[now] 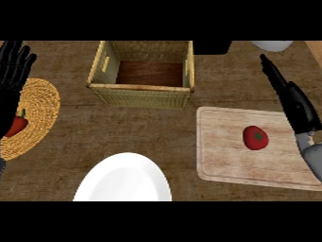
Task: Pick the tomato from the cutting board and place it in the basket
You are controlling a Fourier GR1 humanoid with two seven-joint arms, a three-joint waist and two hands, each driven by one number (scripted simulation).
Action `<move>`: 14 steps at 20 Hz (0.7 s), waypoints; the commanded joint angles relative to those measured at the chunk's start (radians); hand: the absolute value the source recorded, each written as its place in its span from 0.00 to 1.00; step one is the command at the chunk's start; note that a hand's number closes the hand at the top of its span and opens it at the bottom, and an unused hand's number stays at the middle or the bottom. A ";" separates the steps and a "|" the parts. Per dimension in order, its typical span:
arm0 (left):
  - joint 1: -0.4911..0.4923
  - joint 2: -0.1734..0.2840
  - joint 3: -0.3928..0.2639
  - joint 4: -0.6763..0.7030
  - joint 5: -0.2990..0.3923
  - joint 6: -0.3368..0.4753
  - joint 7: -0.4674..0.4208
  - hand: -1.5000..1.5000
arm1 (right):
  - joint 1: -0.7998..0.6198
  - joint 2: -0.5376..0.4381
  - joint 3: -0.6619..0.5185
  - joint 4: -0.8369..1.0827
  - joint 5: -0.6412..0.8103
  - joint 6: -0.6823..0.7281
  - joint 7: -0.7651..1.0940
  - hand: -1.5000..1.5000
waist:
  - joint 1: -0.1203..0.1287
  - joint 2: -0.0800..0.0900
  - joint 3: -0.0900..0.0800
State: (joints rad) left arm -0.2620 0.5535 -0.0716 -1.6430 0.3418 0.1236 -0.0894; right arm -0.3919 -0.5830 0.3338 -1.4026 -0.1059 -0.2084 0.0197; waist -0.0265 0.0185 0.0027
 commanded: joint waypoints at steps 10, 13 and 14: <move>0.323 -0.138 -0.189 0.287 -0.007 0.059 0.269 0.50 | 0.018 0.202 0.146 -0.158 -0.291 0.482 -0.302 1.00 | 0.045 -0.010 0.001; 0.346 -0.172 -0.187 0.330 -0.027 0.083 0.253 0.50 | 0.109 0.207 0.215 -0.216 -0.101 0.355 -0.314 0.00 | 0.022 -0.020 -0.003; 0.363 -0.146 -0.168 0.311 -0.028 0.072 0.247 0.50 | 0.127 0.149 0.190 -0.289 -0.087 0.340 -0.255 0.00 | 0.020 -0.022 -0.003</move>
State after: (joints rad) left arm 0.0399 0.4234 -0.2264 -1.3696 0.3354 0.1810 0.1463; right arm -0.3379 -0.4066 0.4795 -1.5956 -0.2922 0.1601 -0.2370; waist 0.0092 0.0060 0.0032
